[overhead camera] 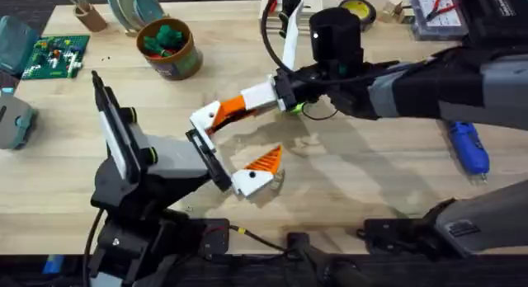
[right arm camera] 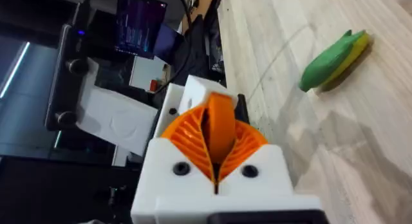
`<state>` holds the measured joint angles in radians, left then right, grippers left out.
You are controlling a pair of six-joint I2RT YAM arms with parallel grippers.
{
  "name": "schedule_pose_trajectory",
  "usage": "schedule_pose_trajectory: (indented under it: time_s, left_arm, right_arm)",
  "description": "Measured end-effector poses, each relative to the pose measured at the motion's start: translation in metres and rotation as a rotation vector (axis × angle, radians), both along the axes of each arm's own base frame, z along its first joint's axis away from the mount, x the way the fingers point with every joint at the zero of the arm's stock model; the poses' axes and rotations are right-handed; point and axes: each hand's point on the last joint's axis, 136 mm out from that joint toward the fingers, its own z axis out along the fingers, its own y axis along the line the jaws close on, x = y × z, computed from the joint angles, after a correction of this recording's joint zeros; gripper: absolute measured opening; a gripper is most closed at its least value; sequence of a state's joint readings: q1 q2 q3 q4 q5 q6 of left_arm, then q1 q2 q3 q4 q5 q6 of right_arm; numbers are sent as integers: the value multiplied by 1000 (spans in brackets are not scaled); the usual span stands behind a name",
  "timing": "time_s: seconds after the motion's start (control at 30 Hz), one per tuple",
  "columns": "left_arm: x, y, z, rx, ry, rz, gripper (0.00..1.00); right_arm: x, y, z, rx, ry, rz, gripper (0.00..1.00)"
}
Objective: Pick up the gripper from the table and insert it into the empty holder that is missing its gripper. Then pick up a screw, insert it into the mounting hole, and use the screwdriver to tighten it. Finally, clean up the table by picking up the vegetable and placing it into the bucket.
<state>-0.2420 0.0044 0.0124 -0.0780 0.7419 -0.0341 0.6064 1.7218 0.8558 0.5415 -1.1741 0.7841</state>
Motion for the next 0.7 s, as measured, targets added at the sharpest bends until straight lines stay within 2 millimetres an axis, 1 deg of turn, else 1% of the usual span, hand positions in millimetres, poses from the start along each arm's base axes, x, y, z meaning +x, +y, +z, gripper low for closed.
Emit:
schedule_pose_trajectory:
  time_s: [0.1, 0.17, 0.23, 0.3, 0.37, 0.57, 0.7]
  left_arm:
    - [-1, 0, 0, 0, -1, -5, 993]
    - [-2, -1, 0, 0, -2, -13, 993]
    - [-3, -2, 0, 2, -4, -20, 993]
    - [-5, -3, 0, 3, -6, -31, 993]
    - [-9, -5, 0, 1, -4, -59, 993]
    - [-22, -14, 0, 2, -8, -146, 993]
    - [-28, -17, 0, 0, -6, -182, 993]
  right_arm:
    - [0, -1, 1, 3, 4, 7, 9]
    - [-1, -3, 1, 7, 11, 18, 48]
    - [-2, -5, 1, 10, 21, 31, 121]
    - [-5, -6, -1, 12, 33, 48, 221]
    - [-8, -7, -1, 18, 39, 66, 300]
    - [-25, -5, 2, 37, 54, 145, 434]
    - [-29, -6, 5, 48, 59, 173, 571]
